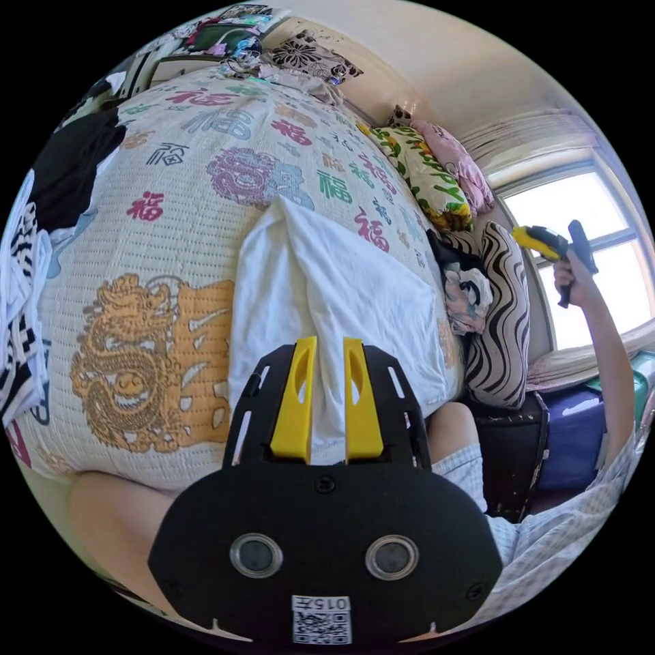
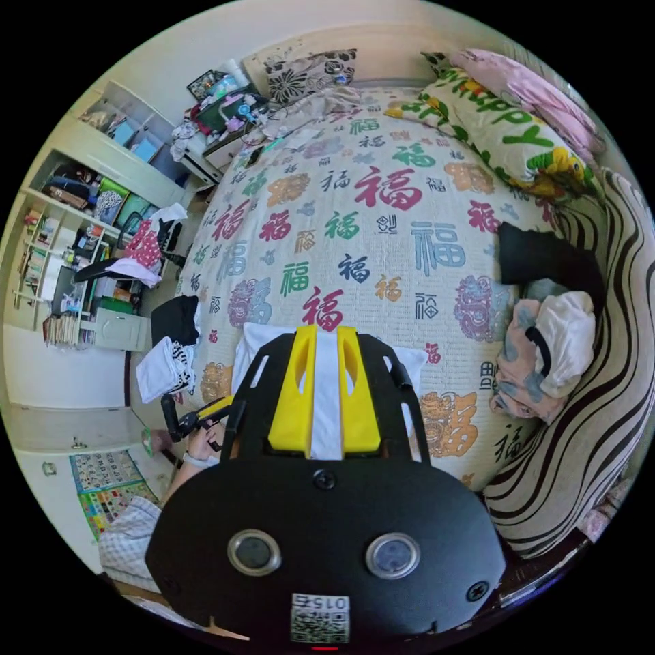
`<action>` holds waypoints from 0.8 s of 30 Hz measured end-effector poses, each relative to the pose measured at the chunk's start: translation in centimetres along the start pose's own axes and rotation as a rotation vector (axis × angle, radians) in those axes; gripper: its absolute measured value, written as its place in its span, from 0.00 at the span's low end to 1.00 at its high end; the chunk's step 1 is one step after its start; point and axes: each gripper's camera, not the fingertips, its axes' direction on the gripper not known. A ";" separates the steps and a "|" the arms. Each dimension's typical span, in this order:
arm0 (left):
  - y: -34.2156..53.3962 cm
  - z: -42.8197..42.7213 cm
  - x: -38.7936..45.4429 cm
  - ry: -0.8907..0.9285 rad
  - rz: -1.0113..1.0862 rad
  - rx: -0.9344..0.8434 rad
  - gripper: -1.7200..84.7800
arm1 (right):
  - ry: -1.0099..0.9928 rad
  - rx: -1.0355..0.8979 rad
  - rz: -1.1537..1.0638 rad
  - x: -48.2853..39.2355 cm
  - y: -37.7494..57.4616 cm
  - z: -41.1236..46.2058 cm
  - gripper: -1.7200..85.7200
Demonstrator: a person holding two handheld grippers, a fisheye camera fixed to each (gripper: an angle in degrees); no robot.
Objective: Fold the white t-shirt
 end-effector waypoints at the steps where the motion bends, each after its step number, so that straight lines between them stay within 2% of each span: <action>1: 0.6 0.0 0.8 -0.001 0.019 -0.011 0.10 | 0.017 0.019 -0.040 -1.6 0.3 -0.1 0.09; 6: 2.8 1.1 3.2 -0.005 0.069 -0.082 0.12 | -0.040 0.010 -0.179 -5.0 3.2 3.6 0.09; 10: 4.7 2.2 4.8 0.008 0.089 -0.151 0.12 | -0.161 -0.110 -0.294 -6.4 9.5 12.2 0.07; 15: 6.7 3.2 5.3 -0.090 0.126 -0.220 0.11 | -0.066 -0.266 -0.259 -7.0 14.5 22.0 0.02; 19: 8.2 1.8 4.8 -0.162 0.147 -0.212 0.04 | 0.124 -0.370 -0.199 -6.9 15.8 27.2 0.01; 23: 9.7 -1.0 3.7 -0.090 0.087 -0.162 0.04 | 0.039 -0.325 -0.116 -7.4 14.7 27.9 0.01; 24: 10.7 -3.0 3.3 -0.068 0.060 -0.092 0.05 | 0.045 -0.316 -0.113 -7.7 14.4 27.8 0.01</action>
